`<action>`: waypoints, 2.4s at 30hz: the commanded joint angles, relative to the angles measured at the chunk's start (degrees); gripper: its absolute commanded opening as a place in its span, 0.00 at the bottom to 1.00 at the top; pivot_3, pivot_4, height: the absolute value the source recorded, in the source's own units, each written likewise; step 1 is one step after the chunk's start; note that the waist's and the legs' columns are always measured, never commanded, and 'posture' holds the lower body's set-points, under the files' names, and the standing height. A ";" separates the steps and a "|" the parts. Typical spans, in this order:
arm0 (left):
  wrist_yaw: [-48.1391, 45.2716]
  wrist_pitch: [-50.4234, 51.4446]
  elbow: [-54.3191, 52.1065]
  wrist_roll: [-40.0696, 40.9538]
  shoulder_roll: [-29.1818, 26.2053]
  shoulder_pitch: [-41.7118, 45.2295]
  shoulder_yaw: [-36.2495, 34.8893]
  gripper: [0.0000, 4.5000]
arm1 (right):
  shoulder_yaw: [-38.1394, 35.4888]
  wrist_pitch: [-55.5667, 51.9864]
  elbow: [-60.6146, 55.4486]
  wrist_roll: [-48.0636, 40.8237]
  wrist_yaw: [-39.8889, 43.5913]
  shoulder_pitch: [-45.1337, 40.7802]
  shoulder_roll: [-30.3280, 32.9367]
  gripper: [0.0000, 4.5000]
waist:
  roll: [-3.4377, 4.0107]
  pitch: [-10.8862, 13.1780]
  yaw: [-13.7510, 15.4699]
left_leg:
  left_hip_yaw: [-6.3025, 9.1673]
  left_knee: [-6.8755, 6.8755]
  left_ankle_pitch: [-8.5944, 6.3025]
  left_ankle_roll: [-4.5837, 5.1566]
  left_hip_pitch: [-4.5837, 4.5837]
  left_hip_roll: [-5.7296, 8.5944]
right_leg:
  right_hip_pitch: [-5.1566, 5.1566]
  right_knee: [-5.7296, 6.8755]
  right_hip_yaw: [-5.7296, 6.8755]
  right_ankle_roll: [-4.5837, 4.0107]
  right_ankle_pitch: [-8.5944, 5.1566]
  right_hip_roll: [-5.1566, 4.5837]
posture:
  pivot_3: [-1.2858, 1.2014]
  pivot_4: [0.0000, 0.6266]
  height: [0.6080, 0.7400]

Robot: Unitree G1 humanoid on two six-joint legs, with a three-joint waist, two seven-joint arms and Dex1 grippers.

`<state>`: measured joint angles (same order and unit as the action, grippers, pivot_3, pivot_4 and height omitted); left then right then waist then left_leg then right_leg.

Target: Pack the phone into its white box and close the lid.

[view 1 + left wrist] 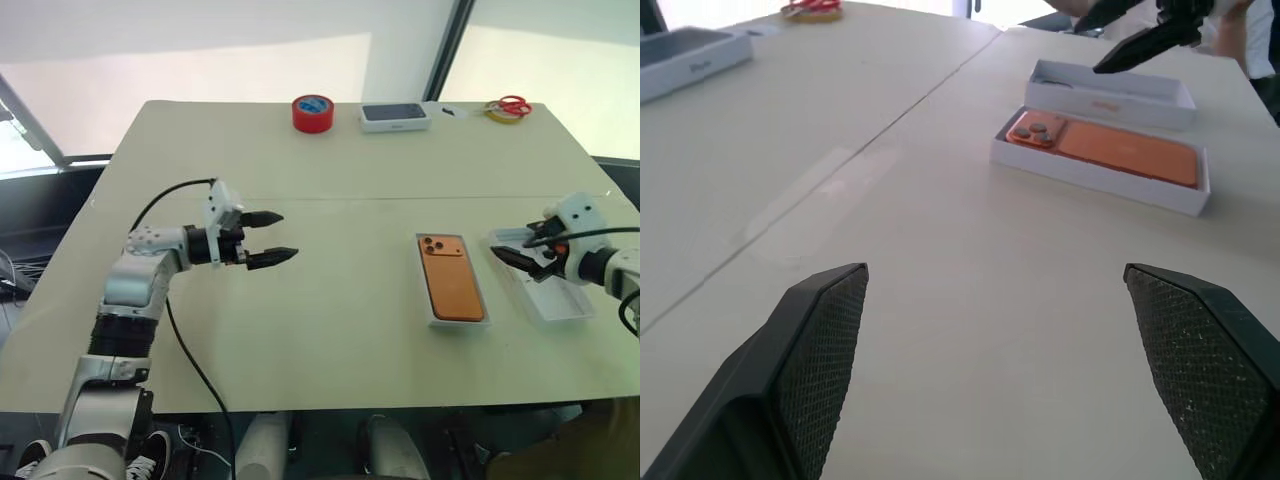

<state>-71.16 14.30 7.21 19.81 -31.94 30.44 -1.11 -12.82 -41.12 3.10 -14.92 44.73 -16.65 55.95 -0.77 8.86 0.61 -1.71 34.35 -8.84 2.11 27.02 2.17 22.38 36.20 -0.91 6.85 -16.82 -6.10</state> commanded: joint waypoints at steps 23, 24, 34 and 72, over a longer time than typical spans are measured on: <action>-7.38 -14.27 -11.33 4.98 -3.39 -12.88 0.48 1.00 | 19.60 -35.44 5.38 -3.60 3.33 -19.69 4.92 0.95 | 0.33 0.00 -1.46 | -0.17 -0.14 -0.01 0.03 0.20 -0.03 | 0.38 0.00 0.02 -0.05 0.03 -0.08 | 0.52 0.24 0.98; -6.99 -14.11 -11.61 5.04 -3.37 -13.21 0.44 1.00 | 20.18 -35.05 6.08 -3.42 3.38 -20.25 4.85 0.89 | 0.34 0.00 -1.51 | -0.19 -0.14 -0.01 0.03 0.19 -0.03 | 0.37 0.00 0.00 -0.05 0.03 -0.08 | 0.52 0.24 0.98; -3.51 -12.48 -12.85 5.73 -2.96 -14.30 0.58 1.00 | 22.15 -32.34 8.59 -1.73 2.67 -18.54 3.95 0.01 | 0.35 -0.01 -1.51 | -0.20 -0.14 -0.01 0.03 0.14 -0.03 | 0.35 0.03 0.02 -0.05 0.03 -0.08 | 0.52 0.24 0.98; 17.91 -6.26 -6.80 -1.66 16.45 -7.59 12.48 0.01 | -9.09 -39.51 -7.53 -93.59 -38.53 -0.38 -18.35 0.00 | 0.44 0.06 -1.34 | -0.47 -0.23 0.12 0.35 -0.45 0.00 | -0.46 0.04 0.16 -0.04 0.03 -0.28 | 0.52 0.24 0.98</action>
<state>-53.66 9.53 -0.36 19.57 -16.08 21.99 10.09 -23.03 -82.89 -4.60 -103.47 6.31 -16.77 35.94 -0.33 8.92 -0.73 -2.22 34.17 -8.76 2.55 26.57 2.18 21.88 36.20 -0.76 6.81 -16.79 -6.38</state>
